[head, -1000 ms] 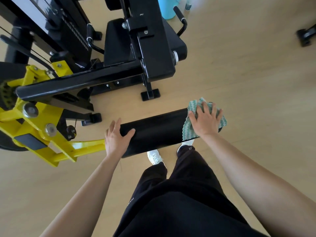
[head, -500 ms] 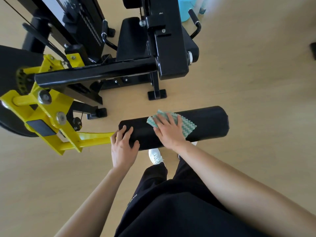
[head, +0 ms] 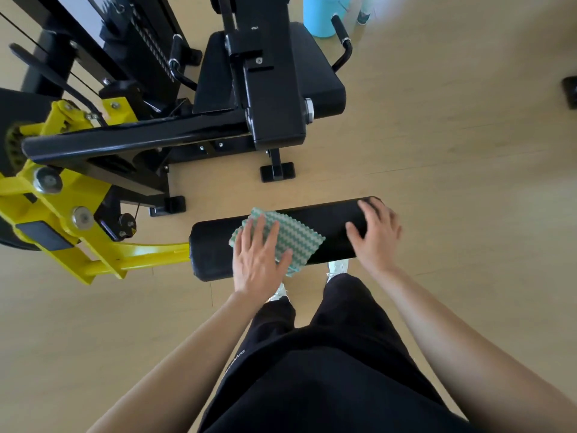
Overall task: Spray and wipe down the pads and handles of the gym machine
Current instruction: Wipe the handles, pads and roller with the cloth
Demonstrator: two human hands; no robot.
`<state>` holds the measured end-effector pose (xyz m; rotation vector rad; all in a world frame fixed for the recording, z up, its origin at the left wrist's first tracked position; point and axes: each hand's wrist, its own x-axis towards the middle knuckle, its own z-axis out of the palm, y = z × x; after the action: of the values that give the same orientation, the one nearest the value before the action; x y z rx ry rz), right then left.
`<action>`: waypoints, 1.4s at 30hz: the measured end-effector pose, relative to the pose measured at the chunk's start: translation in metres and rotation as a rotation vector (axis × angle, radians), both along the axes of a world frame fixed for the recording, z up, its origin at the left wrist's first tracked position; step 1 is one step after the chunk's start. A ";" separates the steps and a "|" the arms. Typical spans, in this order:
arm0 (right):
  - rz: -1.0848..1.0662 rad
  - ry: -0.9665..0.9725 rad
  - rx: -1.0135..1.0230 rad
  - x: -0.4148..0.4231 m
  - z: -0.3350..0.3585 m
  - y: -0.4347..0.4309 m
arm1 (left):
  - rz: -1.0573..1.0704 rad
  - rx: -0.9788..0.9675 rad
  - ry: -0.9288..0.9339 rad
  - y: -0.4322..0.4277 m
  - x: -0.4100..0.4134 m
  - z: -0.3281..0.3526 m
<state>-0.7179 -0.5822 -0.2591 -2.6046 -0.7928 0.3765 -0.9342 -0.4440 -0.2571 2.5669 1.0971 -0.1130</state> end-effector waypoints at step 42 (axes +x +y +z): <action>0.097 0.581 0.075 0.090 -0.032 -0.004 | 0.144 -0.065 0.352 0.022 0.071 -0.016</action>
<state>-0.6281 -0.5866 -0.2908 -2.2067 -0.7028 1.0462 -0.8629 -0.4221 -0.2732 2.4577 1.3721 -0.5719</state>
